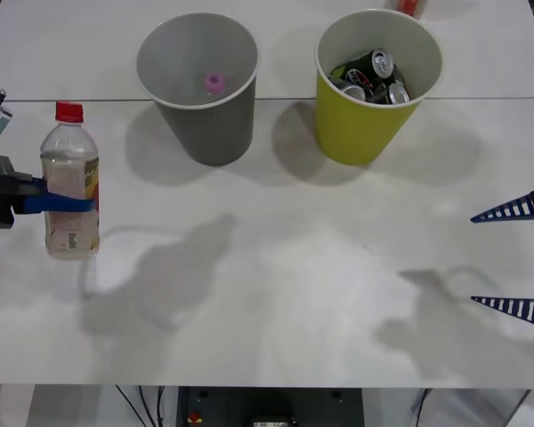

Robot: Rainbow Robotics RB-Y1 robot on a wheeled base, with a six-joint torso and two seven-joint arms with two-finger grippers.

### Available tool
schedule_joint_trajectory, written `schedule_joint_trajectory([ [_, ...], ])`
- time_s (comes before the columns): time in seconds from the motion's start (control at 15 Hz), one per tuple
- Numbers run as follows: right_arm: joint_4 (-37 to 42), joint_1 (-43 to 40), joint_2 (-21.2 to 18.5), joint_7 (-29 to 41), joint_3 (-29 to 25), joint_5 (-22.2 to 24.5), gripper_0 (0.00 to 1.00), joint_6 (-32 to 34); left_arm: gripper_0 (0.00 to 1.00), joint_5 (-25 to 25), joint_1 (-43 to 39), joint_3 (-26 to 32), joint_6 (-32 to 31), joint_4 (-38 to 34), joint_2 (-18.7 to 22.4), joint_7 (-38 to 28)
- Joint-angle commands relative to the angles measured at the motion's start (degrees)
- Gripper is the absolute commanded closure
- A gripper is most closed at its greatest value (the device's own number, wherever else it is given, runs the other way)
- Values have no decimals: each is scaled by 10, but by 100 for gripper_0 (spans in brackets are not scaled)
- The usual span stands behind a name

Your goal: Put the can into the green bin and the plastic bottle into the gray bin

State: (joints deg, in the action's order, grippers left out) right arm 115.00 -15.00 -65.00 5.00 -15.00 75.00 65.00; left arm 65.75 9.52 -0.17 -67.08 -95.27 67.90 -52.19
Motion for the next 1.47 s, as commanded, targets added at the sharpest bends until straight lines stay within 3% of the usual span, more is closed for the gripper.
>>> schedule_joint_trajectory([
  [0.07,0,0,0,0,0,0,0,0,100,1,34,0,-53,0,50,-55],
  [0.2,0,0,0,0,0,0,0,0,100,39,74,-4,-102,-11,73,-87],
  [0.4,0,0,0,0,0,0,0,0,100,105,144,-25,-133,-29,77,-136],
  [0.53,0,0,0,0,0,0,0,0,100,138,233,-84,-153,-18,75,-145],
  [0.73,0,0,0,0,0,0,0,0,100,148,381,-200,-154,46,71,-149],
  [1.2,0,0,0,0,0,0,0,0,100,177,642,-374,-184,214,-18,-154],
  [1.47,0,0,0,0,0,0,0,0,100,243,727,-398,-176,300,-92,-155],
])
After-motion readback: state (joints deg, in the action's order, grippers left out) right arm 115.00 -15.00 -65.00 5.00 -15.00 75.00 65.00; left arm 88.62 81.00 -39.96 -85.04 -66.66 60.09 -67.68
